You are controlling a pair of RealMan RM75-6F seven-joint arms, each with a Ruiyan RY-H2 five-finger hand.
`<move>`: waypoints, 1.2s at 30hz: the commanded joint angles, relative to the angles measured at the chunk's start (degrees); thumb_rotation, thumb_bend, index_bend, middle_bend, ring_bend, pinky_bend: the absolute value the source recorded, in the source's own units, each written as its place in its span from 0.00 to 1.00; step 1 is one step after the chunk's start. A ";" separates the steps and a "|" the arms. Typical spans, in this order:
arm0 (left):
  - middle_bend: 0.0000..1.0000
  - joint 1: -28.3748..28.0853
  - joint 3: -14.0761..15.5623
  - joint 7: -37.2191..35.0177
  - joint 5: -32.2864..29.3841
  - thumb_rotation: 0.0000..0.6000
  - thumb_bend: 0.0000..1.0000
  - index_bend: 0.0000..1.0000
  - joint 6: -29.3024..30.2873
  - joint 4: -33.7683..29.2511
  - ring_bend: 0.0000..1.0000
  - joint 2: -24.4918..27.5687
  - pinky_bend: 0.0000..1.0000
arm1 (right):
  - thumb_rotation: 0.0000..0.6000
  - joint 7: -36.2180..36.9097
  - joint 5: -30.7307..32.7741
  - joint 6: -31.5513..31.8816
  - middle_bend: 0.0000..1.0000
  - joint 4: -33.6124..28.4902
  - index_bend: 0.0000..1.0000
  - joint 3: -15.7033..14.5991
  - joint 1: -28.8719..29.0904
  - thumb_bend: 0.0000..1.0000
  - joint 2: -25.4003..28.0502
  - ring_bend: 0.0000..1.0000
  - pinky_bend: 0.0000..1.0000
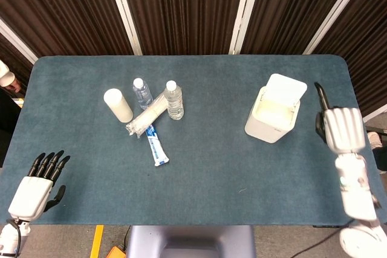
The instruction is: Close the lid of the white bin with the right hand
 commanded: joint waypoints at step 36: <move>0.00 0.35 -0.24 2.33 -0.66 1.00 0.47 0.00 0.17 -0.14 0.00 -0.41 0.00 | 1.00 -11.83 31.82 -19.64 1.00 -5.67 0.41 -4.96 20.38 0.88 7.70 1.00 1.00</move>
